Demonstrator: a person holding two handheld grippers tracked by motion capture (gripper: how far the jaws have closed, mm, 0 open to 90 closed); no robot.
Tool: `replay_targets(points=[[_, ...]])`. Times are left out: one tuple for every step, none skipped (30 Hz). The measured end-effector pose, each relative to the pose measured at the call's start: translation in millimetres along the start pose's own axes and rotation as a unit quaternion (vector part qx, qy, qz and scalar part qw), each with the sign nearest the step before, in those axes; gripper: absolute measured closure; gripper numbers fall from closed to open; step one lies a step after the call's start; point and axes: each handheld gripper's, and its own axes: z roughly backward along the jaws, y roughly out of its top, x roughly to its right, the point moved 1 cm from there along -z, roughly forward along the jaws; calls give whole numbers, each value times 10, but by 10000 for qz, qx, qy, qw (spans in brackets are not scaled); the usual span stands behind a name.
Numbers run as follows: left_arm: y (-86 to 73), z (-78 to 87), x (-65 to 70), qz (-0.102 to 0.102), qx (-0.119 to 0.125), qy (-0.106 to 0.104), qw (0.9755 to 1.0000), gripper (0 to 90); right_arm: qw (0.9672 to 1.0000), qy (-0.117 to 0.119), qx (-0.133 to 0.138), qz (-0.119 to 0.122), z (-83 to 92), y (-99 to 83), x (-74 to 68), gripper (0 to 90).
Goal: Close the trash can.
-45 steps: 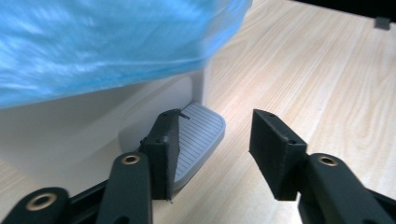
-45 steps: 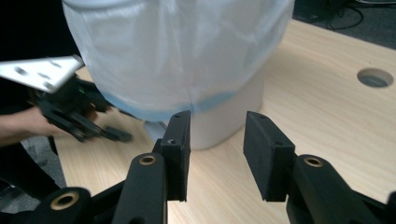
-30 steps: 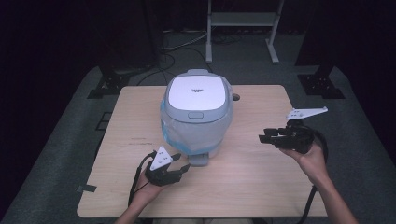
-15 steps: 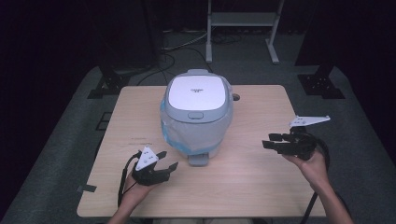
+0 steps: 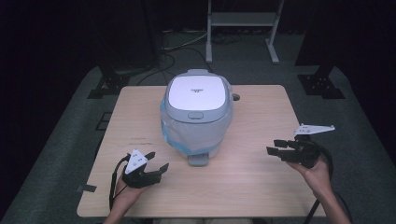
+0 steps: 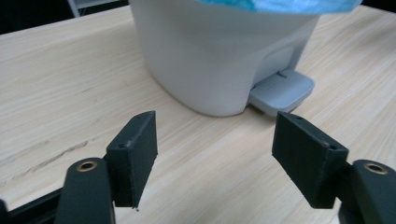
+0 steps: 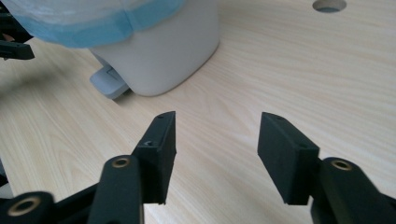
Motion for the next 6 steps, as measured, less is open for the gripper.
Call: replay_targets(points=[[-7,-1,-4,13,-5,12,10000,291,10000,-28,6,-16,0,-27,4,409],[-12,-7,-8,24,0,27,10000,291,10000,-37,4,-63,2,-46,3,392],[-12,-10,-12,22,1,45,10000,290,9999,-50,20,-104,3,-79,4,366],[-11,-15,-11,34,20,60,10000,286,9999,-55,29,-139,7,-107,0,346],[-10,-17,-10,34,29,64,10000,282,9998,-65,80,-155,11,-138,-12,335],[-11,-21,-11,37,28,59,10000,281,9998,-71,112,-148,17,-163,-24,326]])
